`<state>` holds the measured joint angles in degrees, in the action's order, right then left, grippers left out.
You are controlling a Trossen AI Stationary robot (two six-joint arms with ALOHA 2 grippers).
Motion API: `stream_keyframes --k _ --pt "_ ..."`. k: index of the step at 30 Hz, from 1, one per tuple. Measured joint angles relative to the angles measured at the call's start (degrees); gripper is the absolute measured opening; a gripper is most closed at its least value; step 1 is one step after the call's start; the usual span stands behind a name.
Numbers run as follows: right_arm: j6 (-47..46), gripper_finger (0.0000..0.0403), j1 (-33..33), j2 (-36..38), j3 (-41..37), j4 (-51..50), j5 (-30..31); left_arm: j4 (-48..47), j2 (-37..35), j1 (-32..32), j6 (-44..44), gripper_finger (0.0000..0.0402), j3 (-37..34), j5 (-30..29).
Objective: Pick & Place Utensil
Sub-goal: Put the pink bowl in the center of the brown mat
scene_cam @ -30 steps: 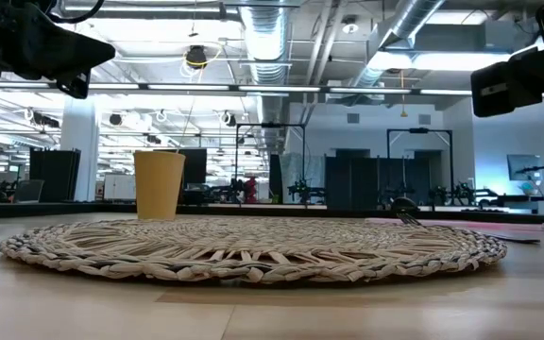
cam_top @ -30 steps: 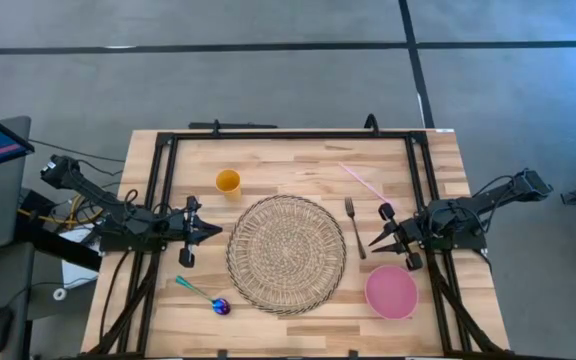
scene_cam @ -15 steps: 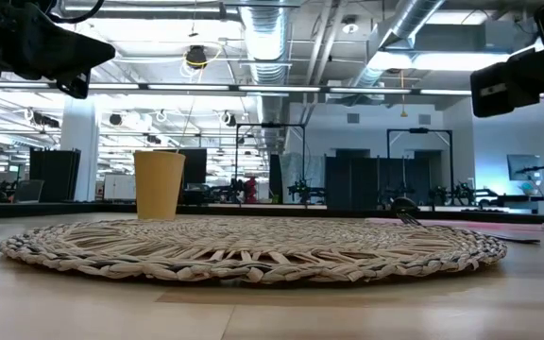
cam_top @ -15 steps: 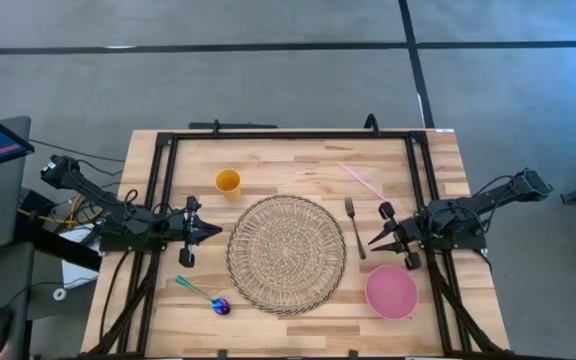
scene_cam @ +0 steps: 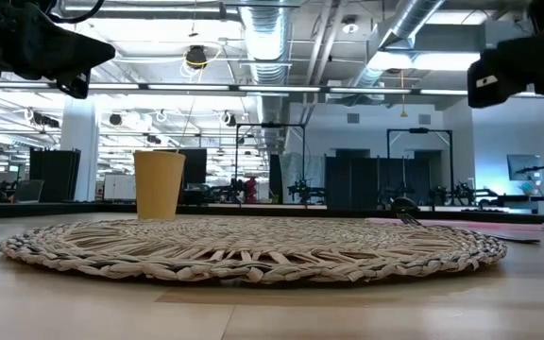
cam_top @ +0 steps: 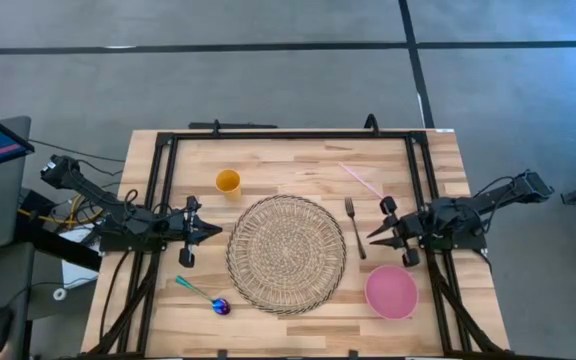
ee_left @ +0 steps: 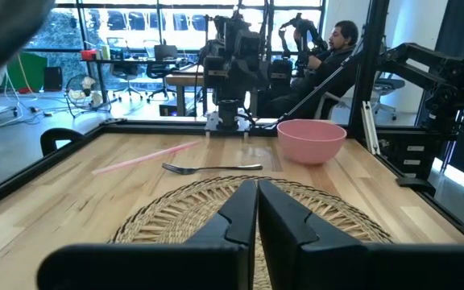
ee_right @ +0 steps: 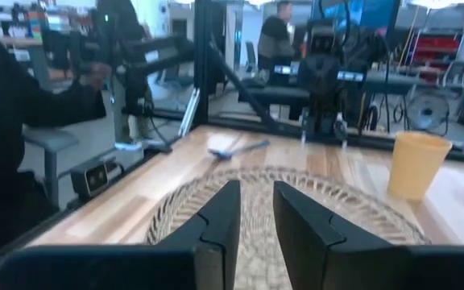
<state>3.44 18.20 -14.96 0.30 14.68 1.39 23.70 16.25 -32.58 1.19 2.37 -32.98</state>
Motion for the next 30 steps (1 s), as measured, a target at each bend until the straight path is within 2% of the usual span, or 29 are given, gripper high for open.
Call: stream_keyframes --k 8,13,17,20,23,27,30 --pt "0.0 0.0070 -0.5 0.0 0.0 5.1 0.2 1.0 0.0 0.0 -0.1 0.0014 0.0 2.2" --pt "0.9 0.0072 -2.0 -0.6 0.4 12.7 3.1 7.4 0.4 0.7 0.1 0.0014 0.5 0.8" --pt "-1.0 0.0088 -2.7 -5.1 4.9 12.1 3.8 7.6 2.1 1.5 4.4 0.0016 3.7 0.6" --pt "-2.3 0.0109 -2.1 -11.4 10.7 12.8 3.5 7.6 4.8 2.6 6.9 0.0024 7.1 0.6" --pt "-2.8 0.0133 -0.4 -18.9 17.5 7.4 3.1 7.6 8.4 3.4 9.4 0.0039 10.7 0.5" --pt "-8.8 0.0160 2.3 -26.8 27.9 -4.9 3.8 7.2 13.5 3.6 11.5 0.0068 15.0 0.0" --pt "-16.1 0.0172 4.9 -32.1 35.3 -17.9 10.0 7.2 16.8 3.6 13.8 0.0093 17.1 -0.3"
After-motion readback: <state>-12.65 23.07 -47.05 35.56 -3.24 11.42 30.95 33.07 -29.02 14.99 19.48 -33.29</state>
